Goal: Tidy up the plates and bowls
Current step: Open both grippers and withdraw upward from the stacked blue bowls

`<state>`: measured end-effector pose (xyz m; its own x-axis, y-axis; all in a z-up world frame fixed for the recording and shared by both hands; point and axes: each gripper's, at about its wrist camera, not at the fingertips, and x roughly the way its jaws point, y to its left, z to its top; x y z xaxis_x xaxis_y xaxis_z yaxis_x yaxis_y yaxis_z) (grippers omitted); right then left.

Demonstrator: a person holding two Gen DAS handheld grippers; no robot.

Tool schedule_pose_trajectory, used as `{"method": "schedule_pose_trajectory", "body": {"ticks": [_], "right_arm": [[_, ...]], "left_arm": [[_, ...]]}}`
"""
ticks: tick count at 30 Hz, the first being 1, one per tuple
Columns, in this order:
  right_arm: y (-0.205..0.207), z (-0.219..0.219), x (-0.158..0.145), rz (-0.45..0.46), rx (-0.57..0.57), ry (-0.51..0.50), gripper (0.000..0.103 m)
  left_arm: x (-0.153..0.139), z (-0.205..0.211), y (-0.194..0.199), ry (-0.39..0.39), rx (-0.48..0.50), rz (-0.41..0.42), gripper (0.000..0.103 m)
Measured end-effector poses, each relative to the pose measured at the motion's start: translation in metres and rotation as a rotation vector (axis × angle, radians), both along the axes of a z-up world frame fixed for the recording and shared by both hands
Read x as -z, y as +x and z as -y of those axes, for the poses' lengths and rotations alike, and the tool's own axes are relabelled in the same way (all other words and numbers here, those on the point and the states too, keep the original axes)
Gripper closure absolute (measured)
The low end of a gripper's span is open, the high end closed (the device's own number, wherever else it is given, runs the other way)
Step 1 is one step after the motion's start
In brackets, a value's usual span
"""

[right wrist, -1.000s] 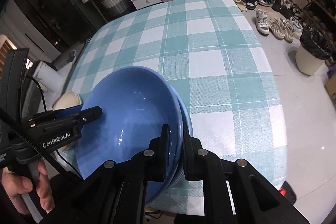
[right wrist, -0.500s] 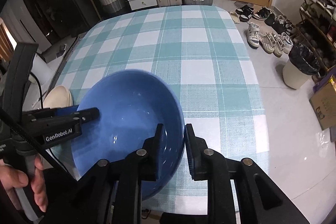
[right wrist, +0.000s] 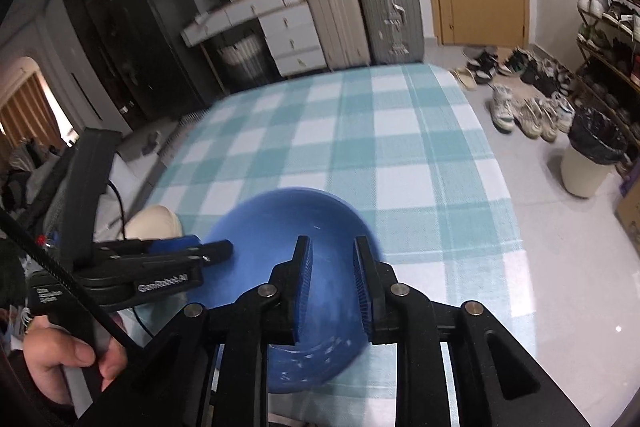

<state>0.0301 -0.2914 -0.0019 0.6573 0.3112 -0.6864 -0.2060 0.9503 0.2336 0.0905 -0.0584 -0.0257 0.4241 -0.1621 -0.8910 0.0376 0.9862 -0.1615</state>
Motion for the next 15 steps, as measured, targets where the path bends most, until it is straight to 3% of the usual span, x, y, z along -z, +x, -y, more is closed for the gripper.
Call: {"method": "schedule_pose_trajectory", "body": {"ticks": [3,7,11,15], "right_arm": [[-0.014,-0.003,0.000,0.088,-0.010,0.049,0.052],[-0.035,-0.012,0.005,0.197,-0.033,0.054,0.051],[-0.046,-0.015,0.021,0.216,-0.016,0.098,0.050],[-0.053,-0.015,0.032,0.229,-0.002,0.139,0.049]], "left_arm": [[-0.001,-0.006,-0.011,-0.008,-0.019,0.049,0.057],[-0.004,-0.012,-0.029,0.014,-0.033,0.147,0.056],[-0.004,-0.015,-0.050,0.028,-0.045,0.240,0.056],[-0.004,-0.010,-0.070,0.118,-0.013,0.338,0.052]]}}
